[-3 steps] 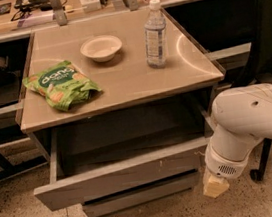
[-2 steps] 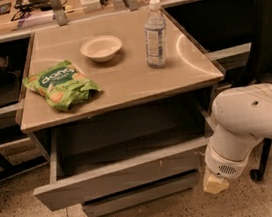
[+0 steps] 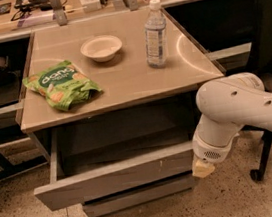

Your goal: Close top drawer

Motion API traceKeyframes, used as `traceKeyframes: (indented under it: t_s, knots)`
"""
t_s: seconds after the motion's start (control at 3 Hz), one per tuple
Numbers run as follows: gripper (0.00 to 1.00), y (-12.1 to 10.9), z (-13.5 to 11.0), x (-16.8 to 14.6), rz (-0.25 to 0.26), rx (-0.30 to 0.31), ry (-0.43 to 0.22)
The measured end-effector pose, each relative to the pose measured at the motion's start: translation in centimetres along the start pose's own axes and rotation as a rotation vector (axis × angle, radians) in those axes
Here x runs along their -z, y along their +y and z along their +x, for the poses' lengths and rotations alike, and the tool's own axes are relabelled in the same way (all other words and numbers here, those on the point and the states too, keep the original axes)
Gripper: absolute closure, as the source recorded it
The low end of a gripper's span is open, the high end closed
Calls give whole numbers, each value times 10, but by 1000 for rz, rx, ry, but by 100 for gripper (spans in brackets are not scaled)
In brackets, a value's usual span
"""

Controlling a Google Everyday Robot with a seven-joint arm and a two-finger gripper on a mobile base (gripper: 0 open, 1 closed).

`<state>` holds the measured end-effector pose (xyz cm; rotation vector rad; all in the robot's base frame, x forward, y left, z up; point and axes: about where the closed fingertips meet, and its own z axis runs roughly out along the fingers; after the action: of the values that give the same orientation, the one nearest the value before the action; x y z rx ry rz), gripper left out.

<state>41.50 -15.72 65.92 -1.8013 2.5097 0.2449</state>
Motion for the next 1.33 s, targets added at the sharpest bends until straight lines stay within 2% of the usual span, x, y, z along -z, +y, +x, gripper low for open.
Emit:
traceKeyframes:
  t_s: [0.33,0.67,1.33]
  knots:
    - [100,-23,-10,-4,7,10,-7]
    - [81,-23,-11,-4,7,10,-8]
    - [35,-23,-11,-4,7,10,-8]
